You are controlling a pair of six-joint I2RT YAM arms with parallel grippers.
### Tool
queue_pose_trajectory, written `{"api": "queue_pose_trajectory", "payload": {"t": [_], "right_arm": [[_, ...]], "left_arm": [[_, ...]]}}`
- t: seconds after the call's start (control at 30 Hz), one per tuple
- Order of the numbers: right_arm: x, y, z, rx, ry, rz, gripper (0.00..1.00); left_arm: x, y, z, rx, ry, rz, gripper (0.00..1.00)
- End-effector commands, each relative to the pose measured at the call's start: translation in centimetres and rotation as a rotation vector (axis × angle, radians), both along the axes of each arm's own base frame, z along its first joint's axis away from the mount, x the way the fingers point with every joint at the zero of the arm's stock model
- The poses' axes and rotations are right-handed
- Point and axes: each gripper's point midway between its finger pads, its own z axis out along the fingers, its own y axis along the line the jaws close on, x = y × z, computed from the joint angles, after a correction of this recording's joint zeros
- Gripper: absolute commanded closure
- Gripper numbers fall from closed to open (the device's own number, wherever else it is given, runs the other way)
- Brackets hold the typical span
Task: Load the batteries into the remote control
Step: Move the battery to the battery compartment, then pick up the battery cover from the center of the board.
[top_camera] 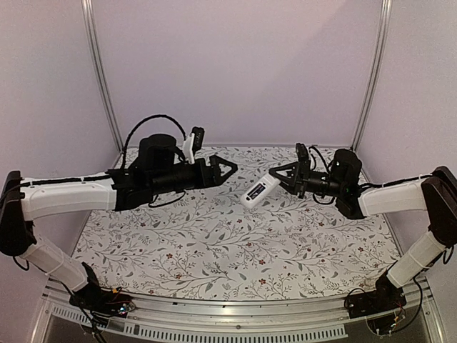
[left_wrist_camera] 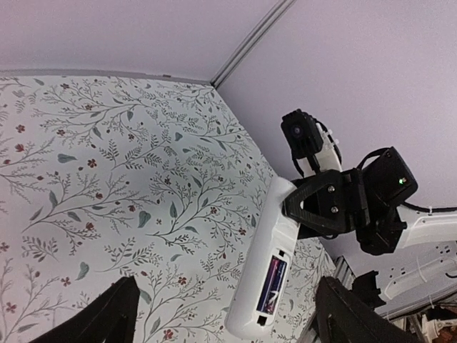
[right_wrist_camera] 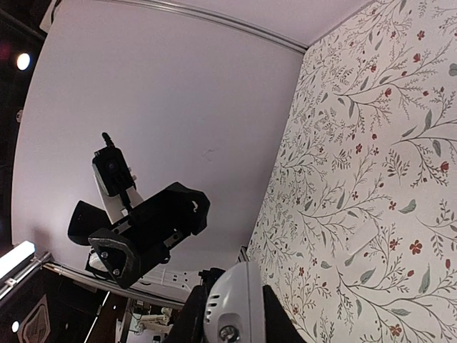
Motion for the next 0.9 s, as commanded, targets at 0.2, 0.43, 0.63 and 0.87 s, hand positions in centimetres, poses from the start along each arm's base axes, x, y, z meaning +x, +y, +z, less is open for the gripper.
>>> {"api": "queue_pose_trajectory", "payload": {"t": [0.2,0.43,0.63,0.87], "right_arm": [[-0.7,-0.9,-6.6,-0.172,0.046,0.025,1.00],[-1.0,-0.9,-9.3,-0.225,0.083,0.041,0.99],[-1.2,-0.7,-11.2,-0.260,0.107,0.054,0.98],[-1.5,0.0,-13.5,-0.299,0.131,0.059,0.93]], "left_arm": [[-0.9,8.1,-8.1,0.628,0.032,0.014,0.19],[-0.9,8.6,-13.2,0.805,0.160,-0.022,0.27],[-0.1,8.2,-15.9,0.897,0.210,-0.036,0.33],[0.3,7.6,-18.1,0.945,0.257,-0.064,0.33]]}}
